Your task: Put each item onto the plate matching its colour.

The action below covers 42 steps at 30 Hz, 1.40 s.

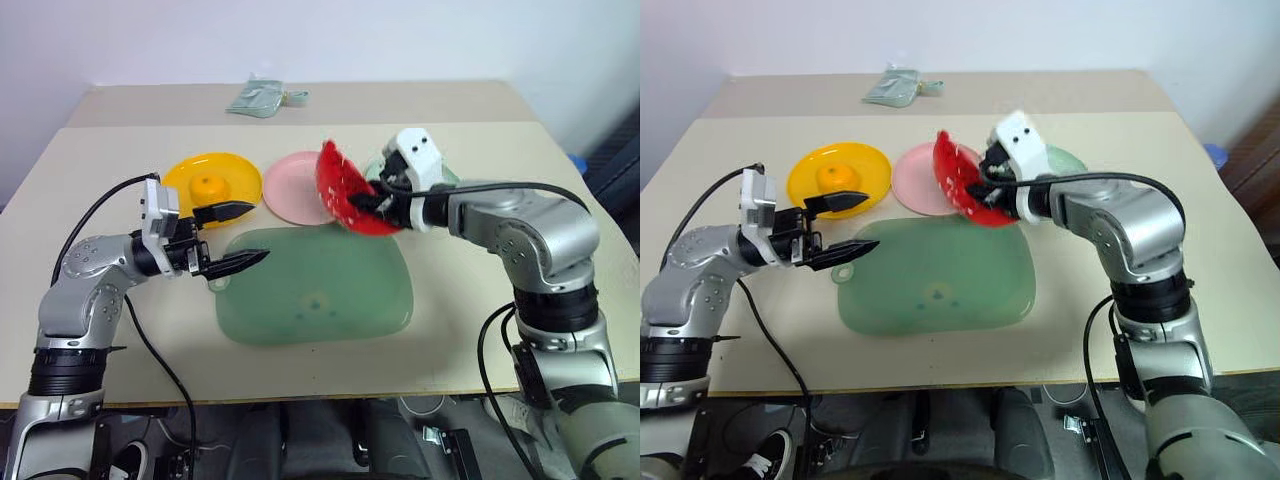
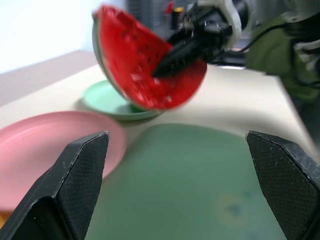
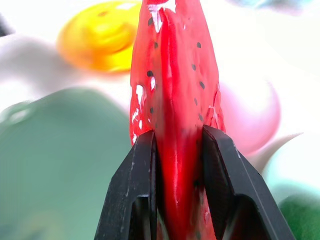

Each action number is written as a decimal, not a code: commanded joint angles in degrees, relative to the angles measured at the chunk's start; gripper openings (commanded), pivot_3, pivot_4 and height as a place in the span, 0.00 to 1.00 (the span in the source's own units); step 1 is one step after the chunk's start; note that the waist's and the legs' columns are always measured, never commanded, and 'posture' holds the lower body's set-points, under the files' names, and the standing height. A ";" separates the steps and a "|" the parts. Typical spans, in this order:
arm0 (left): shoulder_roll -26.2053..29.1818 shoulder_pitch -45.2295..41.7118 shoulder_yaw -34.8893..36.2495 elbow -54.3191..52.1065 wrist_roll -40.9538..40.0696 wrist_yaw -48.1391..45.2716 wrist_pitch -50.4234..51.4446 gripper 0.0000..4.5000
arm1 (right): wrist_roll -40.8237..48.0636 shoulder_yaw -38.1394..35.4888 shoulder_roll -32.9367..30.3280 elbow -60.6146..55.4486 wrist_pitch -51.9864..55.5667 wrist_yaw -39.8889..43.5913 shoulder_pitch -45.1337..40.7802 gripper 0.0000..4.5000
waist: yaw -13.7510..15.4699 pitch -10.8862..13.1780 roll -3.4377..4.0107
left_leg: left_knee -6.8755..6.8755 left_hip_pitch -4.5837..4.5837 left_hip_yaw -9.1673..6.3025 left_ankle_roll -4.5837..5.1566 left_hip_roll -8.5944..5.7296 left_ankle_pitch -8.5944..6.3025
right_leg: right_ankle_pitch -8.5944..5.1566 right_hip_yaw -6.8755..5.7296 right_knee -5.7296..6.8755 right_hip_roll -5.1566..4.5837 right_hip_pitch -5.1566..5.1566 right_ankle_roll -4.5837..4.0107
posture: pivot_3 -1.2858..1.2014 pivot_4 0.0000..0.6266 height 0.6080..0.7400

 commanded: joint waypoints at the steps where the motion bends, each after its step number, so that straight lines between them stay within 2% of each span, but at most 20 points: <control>1: -0.41 -2.25 1.06 2.51 5.09 5.66 -4.03 1.00 | -7.22 3.74 6.72 14.56 -16.25 -1.99 -5.53 0.15 | -0.28 0.00 0.00 | 0.00 0.00 0.01 0.00 0.00 0.00 | 0.00 0.00 0.01 0.01 -0.01 0.00 | 0.52 0.24 1.00; 7: -1.56 -4.46 1.82 6.06 9.21 11.16 -8.90 1.00 | -13.96 3.89 15.97 38.42 -36.29 -4.66 -11.54 0.15 | -0.12 0.02 0.02 | -0.07 -0.06 0.02 0.00 0.01 0.00 | 0.00 0.00 -0.02 0.01 -0.07 0.00 | 0.52 0.24 1.00; 10: -2.00 -3.46 1.91 5.23 9.23 12.21 -9.53 1.00 | -14.20 2.63 18.95 46.56 -40.89 -3.60 -12.81 0.15 | -0.07 0.01 0.01 | -0.05 -0.08 0.05 0.00 -0.01 0.00 | 0.01 0.00 -0.04 -0.05 -0.06 0.01 | 0.52 0.24 1.00; 13: -1.97 -1.62 2.08 3.46 8.54 12.39 -9.27 1.00 | -14.18 1.13 20.00 50.50 -44.08 -2.70 -13.82 0.48 | -0.22 0.02 0.02 | -0.05 -0.06 0.04 -0.01 0.00 0.00 | 0.01 0.00 0.02 -0.04 -0.05 0.01 | 0.52 0.24 1.00; 17: -1.83 -0.55 2.61 2.49 7.48 11.72 -9.16 1.00 | -11.59 -4.23 19.83 49.10 -47.68 -3.86 -15.64 0.90 | -0.31 0.03 0.04 | -0.05 -0.06 0.04 -0.01 0.01 0.01 | 0.01 0.00 0.03 -0.04 -0.06 0.01 | 0.52 0.24 1.00; 22: -1.98 -1.48 2.83 3.84 7.30 10.41 -10.34 1.00 | -6.93 -8.88 18.52 40.71 -46.45 1.21 -13.60 0.90 | -0.24 0.02 0.03 | -0.05 -0.05 0.04 -0.01 0.02 0.01 | 0.01 0.00 0.03 -0.03 -0.06 0.01 | 0.52 0.24 1.00; 25: -1.39 -1.88 3.11 4.25 4.96 6.33 -10.22 1.00 | -1.64 -11.45 15.83 28.83 -44.84 7.01 -7.19 0.90 | 0.04 0.02 0.02 | -0.07 -0.05 0.02 -0.01 0.03 0.01 | 0.00 -0.01 0.02 -0.02 -0.05 0.01 | 0.52 0.24 1.00; 28: 0.18 -1.21 3.93 3.95 1.26 0.84 -8.19 1.00 | 2.46 -11.02 10.65 16.05 -43.09 15.15 1.07 0.90 | 0.16 0.02 0.03 | -0.04 -0.06 0.03 -0.01 0.00 0.00 | 0.01 -0.01 -0.01 -0.06 -0.01 0.01 | 0.52 0.24 1.00; 31: 3.93 0.22 6.04 5.35 -3.74 -7.08 -4.37 1.00 | 8.43 -11.39 0.27 2.11 -36.52 25.12 12.89 0.90 | 0.16 0.03 0.04 | -0.04 -0.04 0.03 -0.01 0.00 0.00 | 0.00 -0.01 -0.02 -0.06 0.00 0.01 | 0.52 0.24 1.00; 34: 6.23 -0.18 6.77 8.38 -5.26 -11.10 -2.51 1.00 | 12.05 -11.99 -6.33 -4.97 -32.75 29.51 21.02 0.90 | -0.20 0.03 0.04 | -0.06 0.02 0.03 0.00 0.02 0.00 | -0.01 -0.01 0.00 -0.02 0.00 0.00 | 0.52 0.24 1.00; 39: 7.92 1.42 8.60 7.58 -6.14 -12.13 -0.30 1.00 | 18.28 -14.58 -16.48 -16.37 -26.54 35.73 35.22 0.90 | -0.03 0.02 0.04 | -0.06 0.11 0.03 0.00 0.07 -0.01 | -0.03 0.00 0.02 0.02 0.05 -0.05 | 0.52 0.24 1.00; 42: 8.06 3.10 8.74 6.02 -5.68 -12.49 -0.86 1.00 | 15.44 -15.59 -17.94 -17.50 -30.93 35.79 38.91 0.90 | 0.06 0.01 0.01 | -0.04 0.10 0.03 0.00 0.05 -0.01 | -0.03 0.00 -0.01 -0.01 0.05 -0.04 | 0.52 0.24 1.00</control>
